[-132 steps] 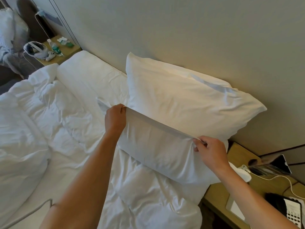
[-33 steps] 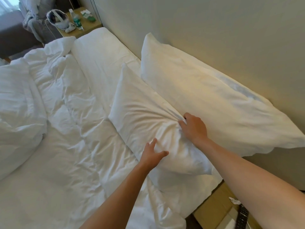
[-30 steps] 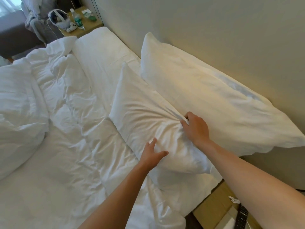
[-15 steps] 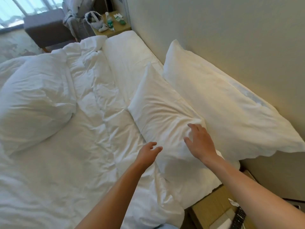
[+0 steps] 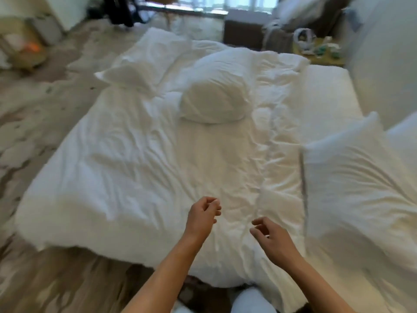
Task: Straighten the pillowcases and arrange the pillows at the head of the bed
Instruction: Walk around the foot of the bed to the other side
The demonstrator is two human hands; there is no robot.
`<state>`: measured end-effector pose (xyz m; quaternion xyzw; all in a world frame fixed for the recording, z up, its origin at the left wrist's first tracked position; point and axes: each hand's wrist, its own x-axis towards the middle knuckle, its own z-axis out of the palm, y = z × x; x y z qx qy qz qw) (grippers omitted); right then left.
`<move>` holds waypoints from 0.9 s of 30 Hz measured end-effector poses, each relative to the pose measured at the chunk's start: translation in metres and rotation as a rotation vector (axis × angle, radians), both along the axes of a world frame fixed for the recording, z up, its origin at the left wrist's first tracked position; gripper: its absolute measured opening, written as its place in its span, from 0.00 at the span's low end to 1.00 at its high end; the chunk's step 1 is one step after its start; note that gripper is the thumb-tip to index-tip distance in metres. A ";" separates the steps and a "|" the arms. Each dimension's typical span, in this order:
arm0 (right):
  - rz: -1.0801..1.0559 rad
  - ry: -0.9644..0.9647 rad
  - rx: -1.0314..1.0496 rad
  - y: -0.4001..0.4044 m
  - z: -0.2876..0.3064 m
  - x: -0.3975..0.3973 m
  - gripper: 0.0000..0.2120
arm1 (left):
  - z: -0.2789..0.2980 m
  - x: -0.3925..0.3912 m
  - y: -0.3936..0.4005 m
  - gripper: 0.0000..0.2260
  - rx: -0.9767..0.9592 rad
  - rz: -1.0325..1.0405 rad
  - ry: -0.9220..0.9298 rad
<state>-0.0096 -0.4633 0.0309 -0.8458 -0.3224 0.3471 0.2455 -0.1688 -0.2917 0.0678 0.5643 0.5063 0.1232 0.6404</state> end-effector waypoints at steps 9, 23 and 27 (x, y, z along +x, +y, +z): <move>0.534 0.131 0.093 0.179 0.032 -0.292 0.10 | -0.003 -0.340 0.003 0.06 -0.067 0.629 0.057; 0.817 0.167 0.027 0.355 0.023 -0.501 0.04 | -0.008 -0.537 0.132 0.09 -0.128 1.053 -0.026; 0.845 0.142 0.020 0.436 0.005 -0.548 0.04 | 0.004 -0.596 0.228 0.10 -0.049 1.015 -0.036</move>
